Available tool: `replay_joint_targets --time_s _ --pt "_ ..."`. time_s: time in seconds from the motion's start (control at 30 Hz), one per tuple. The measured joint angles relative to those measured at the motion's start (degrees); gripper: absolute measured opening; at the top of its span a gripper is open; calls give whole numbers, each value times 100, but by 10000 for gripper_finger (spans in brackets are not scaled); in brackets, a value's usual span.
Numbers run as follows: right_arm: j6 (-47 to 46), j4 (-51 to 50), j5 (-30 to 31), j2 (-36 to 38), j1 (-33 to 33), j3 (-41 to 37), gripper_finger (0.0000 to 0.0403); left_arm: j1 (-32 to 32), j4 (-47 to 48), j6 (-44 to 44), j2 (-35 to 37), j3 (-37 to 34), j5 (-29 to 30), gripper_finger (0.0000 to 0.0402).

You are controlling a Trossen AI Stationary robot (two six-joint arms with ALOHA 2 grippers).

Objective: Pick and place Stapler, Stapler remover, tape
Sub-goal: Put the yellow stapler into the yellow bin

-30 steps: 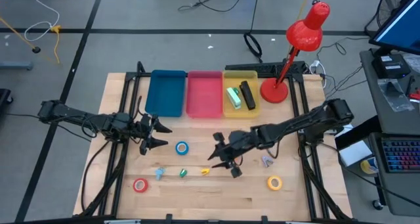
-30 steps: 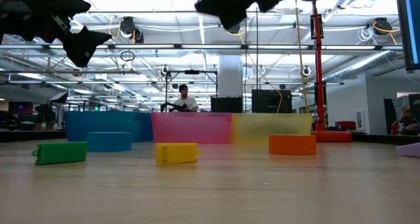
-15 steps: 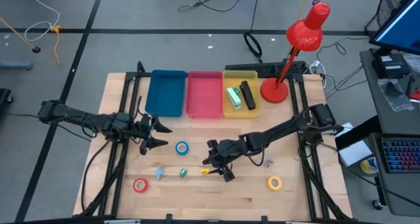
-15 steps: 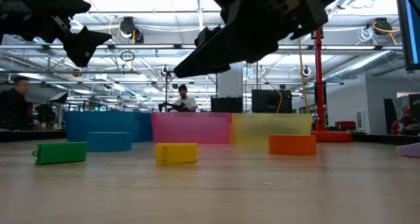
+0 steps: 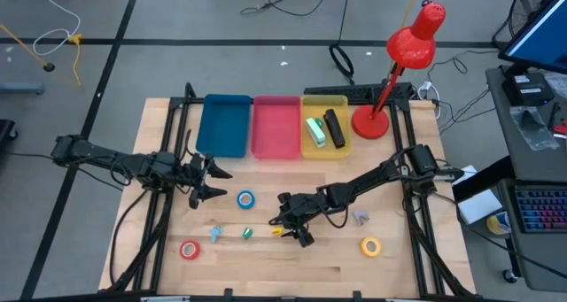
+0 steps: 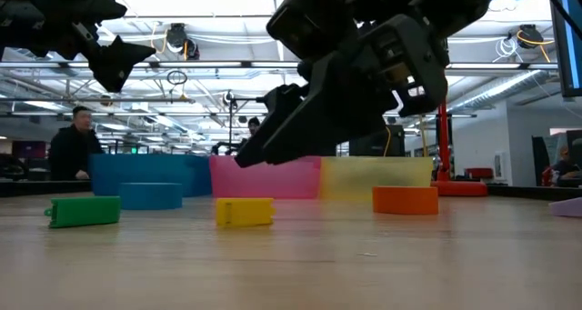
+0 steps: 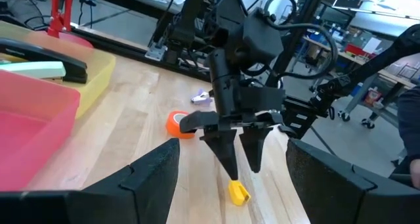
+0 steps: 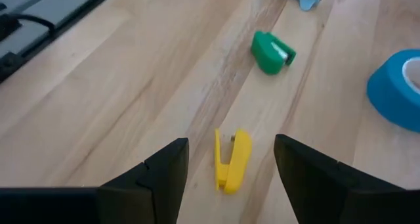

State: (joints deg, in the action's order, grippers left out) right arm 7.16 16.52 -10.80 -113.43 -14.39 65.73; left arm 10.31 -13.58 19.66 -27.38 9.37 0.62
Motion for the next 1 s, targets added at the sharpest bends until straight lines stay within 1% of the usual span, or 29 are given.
replay_joint_targets --time_s 0.13,0.33,0.57,0.63,0.7,0.77,0.83,0.9,1.0 --pt "80 -6 2 2 2 0 220 -2 0 -45 2 0 5 273" --pt "123 7 2 1 2 0 220 -2 0 -46 0 0 259 273" --pt "109 392 2 -103 4 0 220 -4 0 0 0 0 293 273" --pt "85 546 2 -255 6 21 220 -4 -4 35 2 0 293 273" --pt "26 442 -13 -327 5 -8 220 -4 -4 37 2 0 293 273" --pt "-33 508 -139 -403 4 -1 220 -4 -22 35 1 0 293 273" --pt "-43 641 -100 -536 4 61 220 -4 -32 35 2 0 293 273" --pt "-40 461 -8 -571 4 19 220 -4 -35 35 2 0 295 273" --pt "-34 596 17 -619 5 38 220 -4 -35 35 1 0 293 273"
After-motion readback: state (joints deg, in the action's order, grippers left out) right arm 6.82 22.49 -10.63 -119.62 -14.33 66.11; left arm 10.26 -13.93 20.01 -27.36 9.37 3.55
